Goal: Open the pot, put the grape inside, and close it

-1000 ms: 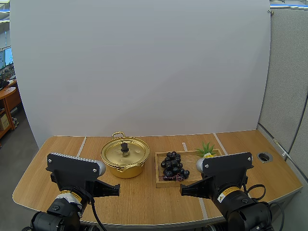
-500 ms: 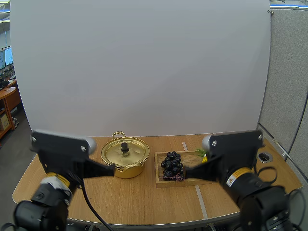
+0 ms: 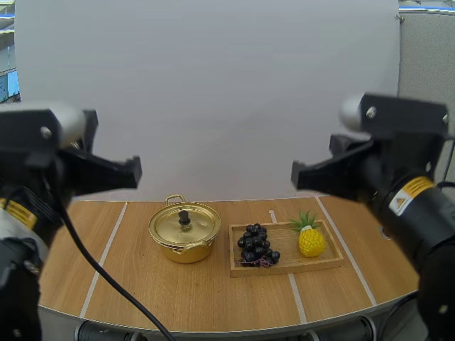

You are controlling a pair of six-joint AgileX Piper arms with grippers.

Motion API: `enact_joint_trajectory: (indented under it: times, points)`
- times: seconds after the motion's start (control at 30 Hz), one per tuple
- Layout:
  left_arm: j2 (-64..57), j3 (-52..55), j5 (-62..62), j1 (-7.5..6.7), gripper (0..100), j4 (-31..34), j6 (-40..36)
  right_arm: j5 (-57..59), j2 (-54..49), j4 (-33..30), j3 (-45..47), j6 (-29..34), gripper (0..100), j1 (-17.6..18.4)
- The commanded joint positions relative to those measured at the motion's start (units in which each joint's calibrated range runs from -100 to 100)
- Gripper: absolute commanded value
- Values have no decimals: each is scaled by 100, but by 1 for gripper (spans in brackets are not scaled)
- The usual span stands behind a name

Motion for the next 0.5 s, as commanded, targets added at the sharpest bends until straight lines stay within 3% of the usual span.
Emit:
enact_joint_trajectory:
  times: [0.0, 0.23, 0.47]
  points:
    - [0, -364, 990, 4, 1, 49, -13, 306, 0, -14, -596, -36, 0, -20]
    - [226, -667, 1610, 4, 1, 46, -13, 1141, 298, -14, -874, -36, 0, -20]
    - [1515, -1338, 2385, 4, 1, 46, -13, 1772, 1604, -14, -1118, -36, 0, -20]
